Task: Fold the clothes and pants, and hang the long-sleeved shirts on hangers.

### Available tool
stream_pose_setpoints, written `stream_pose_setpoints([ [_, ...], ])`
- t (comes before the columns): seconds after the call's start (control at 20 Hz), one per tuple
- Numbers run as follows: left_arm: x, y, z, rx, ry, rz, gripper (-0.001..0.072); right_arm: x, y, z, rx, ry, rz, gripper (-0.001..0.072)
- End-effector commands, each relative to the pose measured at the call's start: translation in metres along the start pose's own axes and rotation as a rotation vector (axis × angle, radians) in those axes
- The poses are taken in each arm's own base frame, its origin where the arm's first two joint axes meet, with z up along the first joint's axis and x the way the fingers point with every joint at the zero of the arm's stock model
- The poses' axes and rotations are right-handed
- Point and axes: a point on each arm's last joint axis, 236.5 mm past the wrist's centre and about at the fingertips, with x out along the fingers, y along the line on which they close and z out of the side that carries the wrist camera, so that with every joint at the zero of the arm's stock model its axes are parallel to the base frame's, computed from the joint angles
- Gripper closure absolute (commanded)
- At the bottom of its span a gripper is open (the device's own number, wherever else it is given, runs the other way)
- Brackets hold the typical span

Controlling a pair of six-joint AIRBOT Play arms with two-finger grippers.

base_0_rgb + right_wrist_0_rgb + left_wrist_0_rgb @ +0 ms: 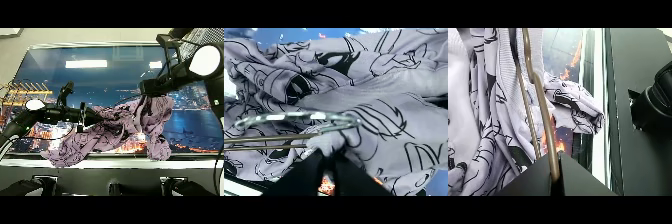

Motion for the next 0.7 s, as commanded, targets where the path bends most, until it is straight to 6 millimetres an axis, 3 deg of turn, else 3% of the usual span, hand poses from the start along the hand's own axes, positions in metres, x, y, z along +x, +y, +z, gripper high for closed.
stream_pose_setpoints([
  [0.0, 0.000, 0.000, 0.000, 0.001, 0.000, 0.000, 0.0686, 0.002, 0.001, -0.001, 0.001, 0.007, 0.002, 0.0508],
  [0.05, 0.000, 0.000, 0.000, 0.001, 0.000, 0.000, 0.0686, -0.002, 0.001, -0.001, 0.000, 0.000, 0.003, 0.0385],
  [0.1, 0.000, 0.000, 0.000, 0.001, 0.000, 0.000, 0.0685, -0.008, 0.002, -0.001, -0.007, -0.015, 0.006, 0.0136],
  [0.15, 0.000, 0.000, 0.000, 0.001, 0.000, 0.000, 0.0686, -0.016, 0.002, -0.002, -0.020, -0.030, 0.002, 0.0074],
  [0.3, 0.000, 0.000, 0.000, 0.001, 0.000, 0.000, 0.0685, -0.051, -0.022, -0.005, -0.040, -0.104, -0.107, 0.0073],
  [0.45, 0.000, 0.000, 0.000, 0.001, 0.000, 0.000, 0.0686, -0.083, -0.070, -0.003, 0.077, -0.186, -0.248, 0.0074],
  [0.55, 0.000, 0.000, 0.000, 0.001, 0.000, 0.000, 0.0685, -0.088, -0.102, -0.008, 0.187, -0.171, -0.232, 0.0074],
  [0.65, 0.000, 0.001, 0.000, 0.000, -0.001, 0.002, 0.0685, -0.078, -0.114, -0.018, 0.140, -0.090, -0.120, 0.0095],
])
